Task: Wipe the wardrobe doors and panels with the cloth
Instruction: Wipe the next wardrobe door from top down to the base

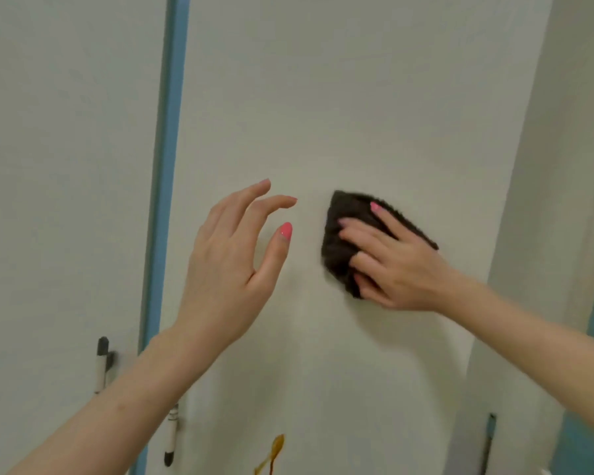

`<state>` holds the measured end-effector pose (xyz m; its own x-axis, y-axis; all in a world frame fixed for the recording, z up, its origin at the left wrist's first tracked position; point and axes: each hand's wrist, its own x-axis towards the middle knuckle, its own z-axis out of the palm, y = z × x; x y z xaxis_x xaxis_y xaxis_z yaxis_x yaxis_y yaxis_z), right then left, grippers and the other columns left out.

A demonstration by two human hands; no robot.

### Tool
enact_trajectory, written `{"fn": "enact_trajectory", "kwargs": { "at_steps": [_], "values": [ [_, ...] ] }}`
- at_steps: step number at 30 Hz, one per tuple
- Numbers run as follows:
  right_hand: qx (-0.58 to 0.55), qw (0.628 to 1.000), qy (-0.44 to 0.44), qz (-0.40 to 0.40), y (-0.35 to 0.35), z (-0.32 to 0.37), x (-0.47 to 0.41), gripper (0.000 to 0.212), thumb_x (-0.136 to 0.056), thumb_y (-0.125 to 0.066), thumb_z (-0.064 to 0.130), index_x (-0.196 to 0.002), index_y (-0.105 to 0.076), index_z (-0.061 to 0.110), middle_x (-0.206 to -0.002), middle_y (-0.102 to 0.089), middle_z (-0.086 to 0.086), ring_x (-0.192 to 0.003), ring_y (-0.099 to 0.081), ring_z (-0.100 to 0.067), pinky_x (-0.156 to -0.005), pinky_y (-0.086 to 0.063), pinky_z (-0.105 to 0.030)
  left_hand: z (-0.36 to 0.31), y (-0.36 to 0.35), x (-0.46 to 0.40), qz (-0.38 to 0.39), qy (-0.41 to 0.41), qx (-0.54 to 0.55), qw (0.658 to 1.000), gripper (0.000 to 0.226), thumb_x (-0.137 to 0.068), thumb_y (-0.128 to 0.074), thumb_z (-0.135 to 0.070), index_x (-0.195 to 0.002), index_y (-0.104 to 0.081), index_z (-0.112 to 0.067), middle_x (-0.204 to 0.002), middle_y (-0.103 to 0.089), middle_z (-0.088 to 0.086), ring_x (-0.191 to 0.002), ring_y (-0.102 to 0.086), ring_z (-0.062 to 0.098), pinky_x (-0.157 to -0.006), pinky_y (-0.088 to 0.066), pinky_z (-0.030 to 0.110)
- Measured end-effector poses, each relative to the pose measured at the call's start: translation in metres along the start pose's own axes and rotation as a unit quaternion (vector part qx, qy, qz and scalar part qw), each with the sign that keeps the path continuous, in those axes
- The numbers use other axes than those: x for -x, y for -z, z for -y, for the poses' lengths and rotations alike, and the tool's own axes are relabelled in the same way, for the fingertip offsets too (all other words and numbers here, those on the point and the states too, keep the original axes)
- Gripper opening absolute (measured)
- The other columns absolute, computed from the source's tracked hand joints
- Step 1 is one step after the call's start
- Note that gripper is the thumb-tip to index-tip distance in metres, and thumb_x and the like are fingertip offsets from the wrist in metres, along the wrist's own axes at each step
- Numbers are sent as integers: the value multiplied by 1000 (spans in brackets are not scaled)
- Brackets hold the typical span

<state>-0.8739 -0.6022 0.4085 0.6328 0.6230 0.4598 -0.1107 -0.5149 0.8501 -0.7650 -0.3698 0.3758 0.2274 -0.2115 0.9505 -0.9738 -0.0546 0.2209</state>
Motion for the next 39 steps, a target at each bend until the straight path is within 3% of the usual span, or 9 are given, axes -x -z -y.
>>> {"fn": "enact_trajectory", "kwargs": {
  "at_steps": [6,9,13,17,22,26,29,34,39],
  "values": [
    [-147,919,-328,-161,-1,-38,-43,59,-90,-49,30,-145,-34,19,-148,-39,-9,-145,-22,-26,-120,-9,-50,-11,-20,9,2,-16,2,1000,33,-93,-37,-36,-121,-53,-30,-135,-46,-10,-127,-35,2,-104,-20,13],
    [-121,947,-259,-143,-20,26,-27,54,-94,-48,42,-143,-43,18,-150,-39,-10,-145,-24,-27,-119,-12,-52,-8,-25,16,-8,0,10,1000,33,-93,-38,-35,-121,-54,-28,-134,-47,-10,-126,-36,0,-104,-19,10],
    [-120,992,-19,-21,-43,91,45,39,-99,-45,32,-137,-53,24,-147,-42,-9,-142,-32,-29,-119,-14,-51,-10,-31,23,2,18,4,1000,30,-94,-40,-33,-120,-55,-28,-134,-47,-9,-126,-36,1,-102,-18,7],
    [-59,989,124,55,-34,41,92,43,-101,-30,15,-138,-52,22,-149,-35,-13,-142,-30,-28,-120,-11,-49,-16,-34,25,11,15,-15,1000,30,-94,-39,-34,-119,-54,-29,-136,-44,-10,-125,-32,-2,-101,-14,4],
    [13,996,-87,-9,3,-70,73,35,-97,-41,27,-131,-46,19,-149,-36,-22,-140,-34,-35,-114,-25,-53,-25,-43,22,-3,5,-9,1000,29,-94,-39,-34,-117,-55,-29,-135,-43,-12,-124,-30,-5,-101,-17,7],
    [-98,952,-275,-96,0,-50,52,33,-91,-50,39,-112,-52,14,-150,-34,-20,-145,-23,-32,-116,-13,-57,-30,-56,25,-2,15,11,1000,28,-93,-39,-34,-115,-56,-31,-135,-44,-13,-125,-30,-6,-102,-18,9],
    [-138,966,-196,-99,-24,13,79,30,-95,-51,37,-117,-52,16,-146,-39,-21,-142,-29,-36,-115,-12,-62,-34,-67,30,2,20,16,1000,29,-93,-39,-35,-115,-56,-29,-133,-44,-13,-124,-31,-5,-101,-18,8],
    [-107,994,14,23,-42,61,162,43,-101,-40,31,-143,-36,29,-152,-32,-10,-147,-20,-24,-120,-10,-51,-40,-77,44,8,21,16,1000,27,-94,-41,-31,-116,-57,-26,-131,-41,-15,-123,-29,-6,-101,-17,7],
    [-10,994,-95,-47,-25,-17,137,47,-102,-37,26,-148,-29,20,-150,-32,-21,-142,-28,-33,-116,-13,-55,-37,-78,49,6,37,25,999,32,-94,-43,-31,-123,-52,-23,-136,-45,-7,-127,-37,6,-104,-21,12]
  ]
}}
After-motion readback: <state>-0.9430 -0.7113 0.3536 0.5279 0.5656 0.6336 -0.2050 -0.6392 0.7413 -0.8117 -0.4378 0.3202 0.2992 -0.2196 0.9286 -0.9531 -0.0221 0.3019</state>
